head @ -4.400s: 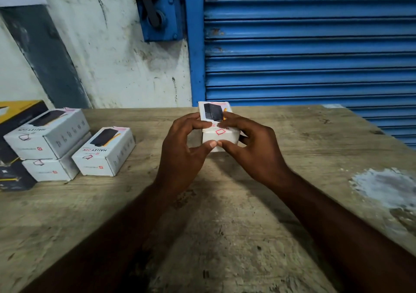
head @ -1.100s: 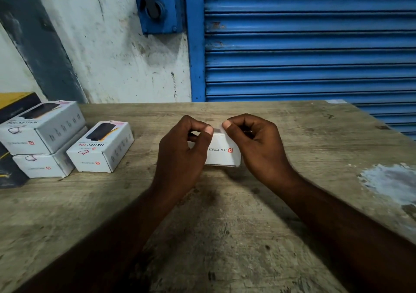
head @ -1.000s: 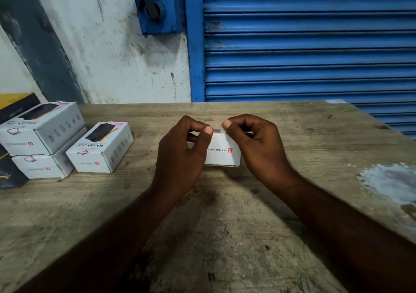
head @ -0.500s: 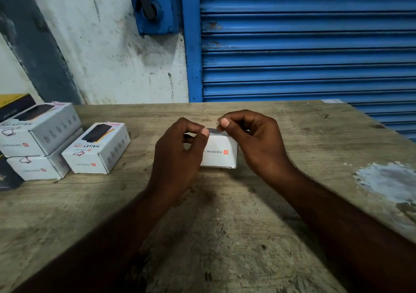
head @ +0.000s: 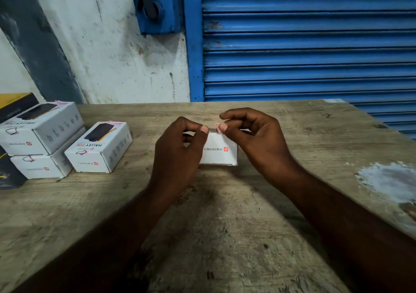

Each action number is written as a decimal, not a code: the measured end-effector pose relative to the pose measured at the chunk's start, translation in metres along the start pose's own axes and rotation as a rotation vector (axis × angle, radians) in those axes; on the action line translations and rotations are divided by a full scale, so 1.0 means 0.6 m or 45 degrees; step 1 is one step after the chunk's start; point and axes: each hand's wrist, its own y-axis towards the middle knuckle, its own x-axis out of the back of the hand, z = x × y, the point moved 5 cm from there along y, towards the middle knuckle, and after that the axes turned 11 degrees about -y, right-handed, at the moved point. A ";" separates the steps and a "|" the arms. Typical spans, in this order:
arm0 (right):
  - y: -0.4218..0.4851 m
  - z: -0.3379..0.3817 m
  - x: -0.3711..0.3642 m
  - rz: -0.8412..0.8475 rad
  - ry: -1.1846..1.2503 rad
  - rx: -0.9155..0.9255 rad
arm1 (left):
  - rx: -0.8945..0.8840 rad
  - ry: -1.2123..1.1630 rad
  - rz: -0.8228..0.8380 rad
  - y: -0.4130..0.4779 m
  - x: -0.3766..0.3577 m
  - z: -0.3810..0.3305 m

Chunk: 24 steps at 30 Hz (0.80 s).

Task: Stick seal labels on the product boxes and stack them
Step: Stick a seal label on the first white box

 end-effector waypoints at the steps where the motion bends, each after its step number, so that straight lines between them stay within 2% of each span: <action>1: 0.000 -0.001 -0.001 0.008 0.008 -0.018 | 0.007 -0.005 0.001 0.000 0.000 0.000; 11: 0.003 -0.007 0.002 0.100 0.048 -0.179 | 0.015 0.039 -0.020 -0.001 0.001 -0.005; 18: 0.000 0.002 0.001 0.155 0.096 -0.191 | 0.003 0.047 -0.019 -0.001 0.001 -0.005; 24: -0.001 0.009 0.002 0.154 -0.056 -0.143 | 0.018 0.032 -0.024 0.000 0.001 -0.004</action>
